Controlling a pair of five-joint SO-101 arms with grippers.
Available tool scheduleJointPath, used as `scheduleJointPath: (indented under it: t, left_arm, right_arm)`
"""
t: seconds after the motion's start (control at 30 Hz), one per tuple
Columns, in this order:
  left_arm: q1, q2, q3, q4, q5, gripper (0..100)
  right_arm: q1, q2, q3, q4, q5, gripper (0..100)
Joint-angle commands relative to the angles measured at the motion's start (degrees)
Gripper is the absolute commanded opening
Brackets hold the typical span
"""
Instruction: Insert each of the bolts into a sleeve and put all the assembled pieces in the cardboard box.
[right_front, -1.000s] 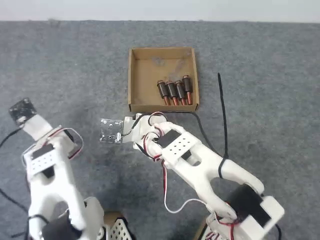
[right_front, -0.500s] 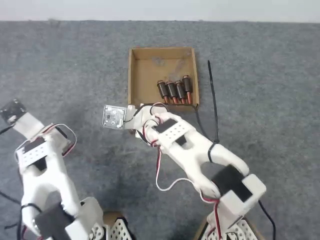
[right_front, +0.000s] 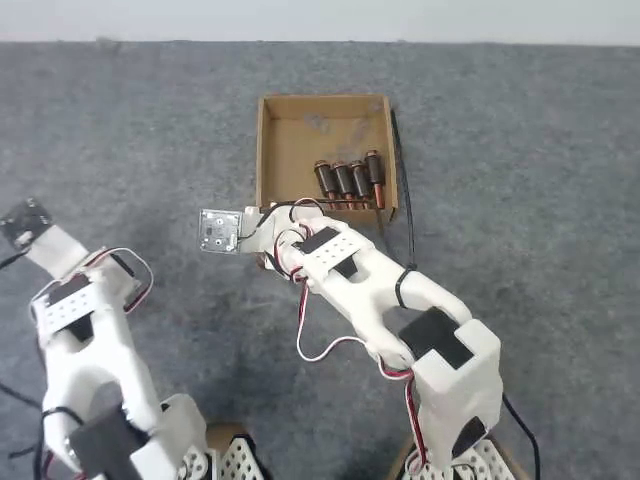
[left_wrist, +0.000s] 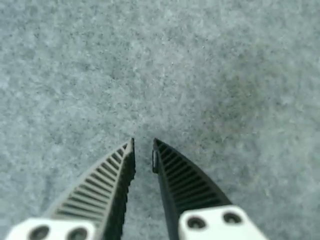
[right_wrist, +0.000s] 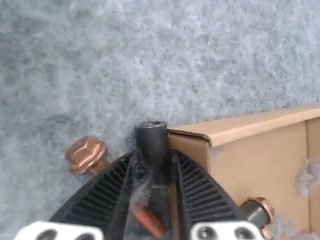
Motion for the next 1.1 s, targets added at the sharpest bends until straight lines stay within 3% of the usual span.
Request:
scheduleJointPath:
  t: [0.0, 0.53, 0.73, 0.9, 1.07]
  left_arm:
    - [-0.3, 0.0, -2.7, -1.2, 0.8, 6]
    - [-0.3, 0.0, -2.7, -1.1, 0.6, 6]
    - [-0.2, 0.0, -2.7, -1.1, 0.5, 6]
    - [-0.1, 0.0, -2.7, -1.1, 0.5, 6]
    - [0.0, 0.1, -2.6, -1.1, 0.5, 6]
  right_arm:
    - [0.0, -0.4, -6.0, 5.0, 1.1, 8.7]
    - [0.0, 7.3, -14.9, 8.9, 0.9, 15.5]
    - [-0.2, 12.8, -24.2, 19.4, 1.0, 15.3]
    - [0.0, 16.9, -31.7, 26.2, 1.0, 0.7]
    - [0.0, 16.5, -33.2, 30.0, 0.6, 0.7]
